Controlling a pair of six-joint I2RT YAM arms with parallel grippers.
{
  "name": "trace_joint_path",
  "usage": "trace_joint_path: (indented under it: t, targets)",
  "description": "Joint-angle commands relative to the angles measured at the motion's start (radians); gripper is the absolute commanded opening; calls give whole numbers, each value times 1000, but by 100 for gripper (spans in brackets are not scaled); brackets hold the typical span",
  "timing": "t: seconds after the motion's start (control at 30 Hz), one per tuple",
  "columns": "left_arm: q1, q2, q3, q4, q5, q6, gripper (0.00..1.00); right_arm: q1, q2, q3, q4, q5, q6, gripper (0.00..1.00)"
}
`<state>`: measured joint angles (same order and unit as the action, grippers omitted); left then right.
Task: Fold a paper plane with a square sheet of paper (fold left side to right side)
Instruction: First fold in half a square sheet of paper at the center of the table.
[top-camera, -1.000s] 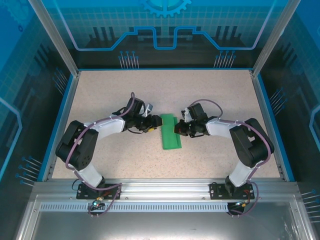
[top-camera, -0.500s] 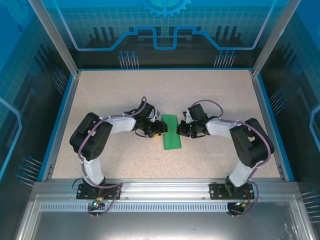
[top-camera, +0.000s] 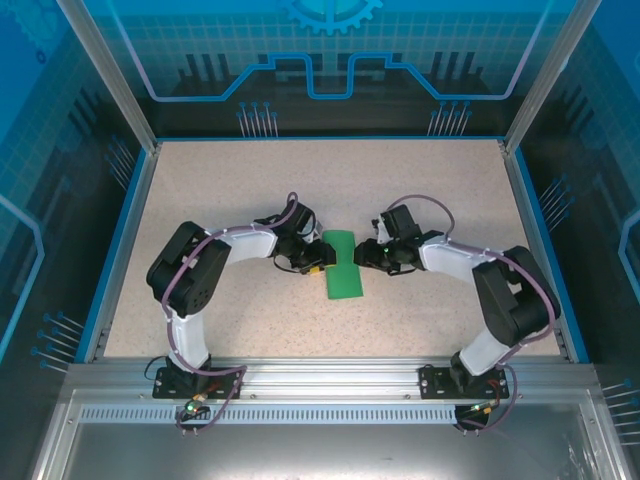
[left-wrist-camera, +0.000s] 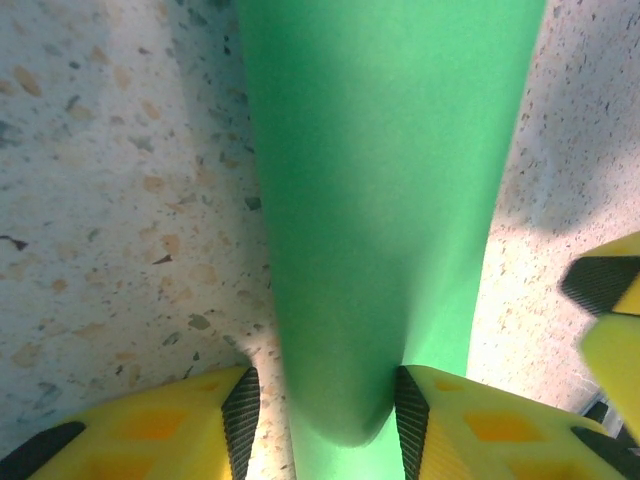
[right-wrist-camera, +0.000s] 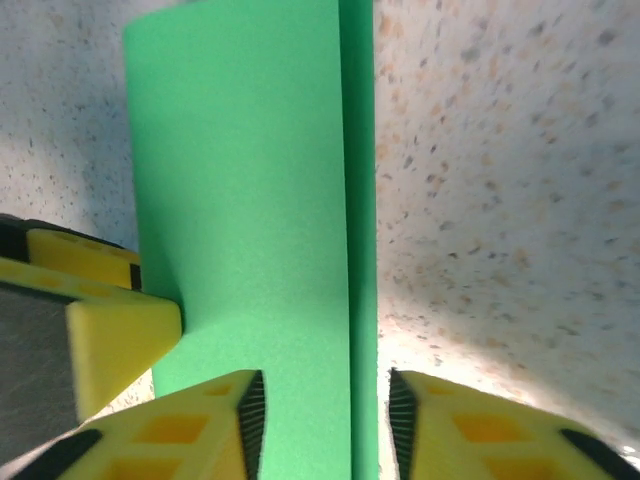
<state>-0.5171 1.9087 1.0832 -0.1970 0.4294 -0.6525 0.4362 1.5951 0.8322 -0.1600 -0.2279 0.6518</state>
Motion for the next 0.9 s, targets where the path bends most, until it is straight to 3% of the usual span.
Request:
trace_joint_path:
  t: [0.0,0.33,0.87]
  targets:
    - [-20,55,25,-44,-43,23,44,-22,-82,-19,-76,91,-17,48]
    - [-33,98,68,-96,-53,31,46,-52,-243,-65,-153,189,-27,61]
    - [-55,174,153,-200,-80,47,47,-58,-293,-65,-189,195,-37,64]
